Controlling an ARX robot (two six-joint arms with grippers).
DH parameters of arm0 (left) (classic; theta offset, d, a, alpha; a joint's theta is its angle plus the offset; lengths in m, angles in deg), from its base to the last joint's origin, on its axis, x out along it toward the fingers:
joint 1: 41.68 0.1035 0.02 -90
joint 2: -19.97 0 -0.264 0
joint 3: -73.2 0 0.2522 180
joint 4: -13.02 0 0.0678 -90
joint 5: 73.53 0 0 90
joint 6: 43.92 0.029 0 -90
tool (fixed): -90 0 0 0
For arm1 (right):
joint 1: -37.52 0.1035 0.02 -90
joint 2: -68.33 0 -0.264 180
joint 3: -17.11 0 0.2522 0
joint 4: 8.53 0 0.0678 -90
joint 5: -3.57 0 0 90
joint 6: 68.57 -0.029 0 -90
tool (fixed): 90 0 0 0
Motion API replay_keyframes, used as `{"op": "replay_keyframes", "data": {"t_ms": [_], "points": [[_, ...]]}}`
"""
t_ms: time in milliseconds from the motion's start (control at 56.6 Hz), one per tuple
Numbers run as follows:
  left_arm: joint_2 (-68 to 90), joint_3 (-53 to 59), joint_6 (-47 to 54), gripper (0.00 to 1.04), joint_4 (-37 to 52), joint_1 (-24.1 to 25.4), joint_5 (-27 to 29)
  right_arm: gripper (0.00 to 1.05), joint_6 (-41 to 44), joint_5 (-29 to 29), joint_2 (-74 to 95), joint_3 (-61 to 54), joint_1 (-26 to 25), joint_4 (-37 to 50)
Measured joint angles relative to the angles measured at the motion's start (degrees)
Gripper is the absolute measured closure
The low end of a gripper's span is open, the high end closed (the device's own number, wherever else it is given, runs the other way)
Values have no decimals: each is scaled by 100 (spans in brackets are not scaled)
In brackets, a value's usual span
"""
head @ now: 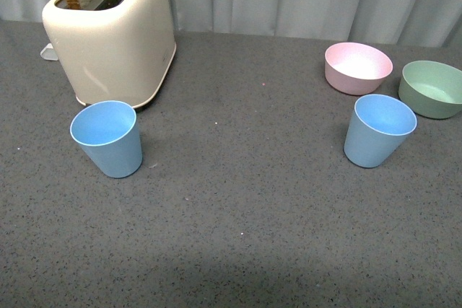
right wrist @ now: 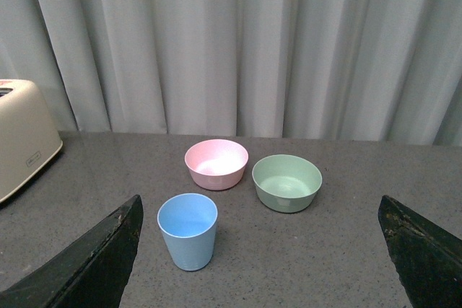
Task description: Stack blue cups with both arms
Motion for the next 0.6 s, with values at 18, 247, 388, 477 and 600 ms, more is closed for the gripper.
{"op": "replay_keyframes", "data": {"t_ms": [18,247,388,477,600], "points": [[0,0,0,7,0,0,-2,10,0,0,0,0,0,0],[0,0,0,7,0,0,0,10,0,0,0,0,0,0],[0,0,0,7,0,0,0,10,0,0,0,0,0,0],[0,0,0,7,0,0,0,10,0,0,0,0,0,0],[0,0,0,7,0,0,0,10,0,0,0,0,0,0]]}}
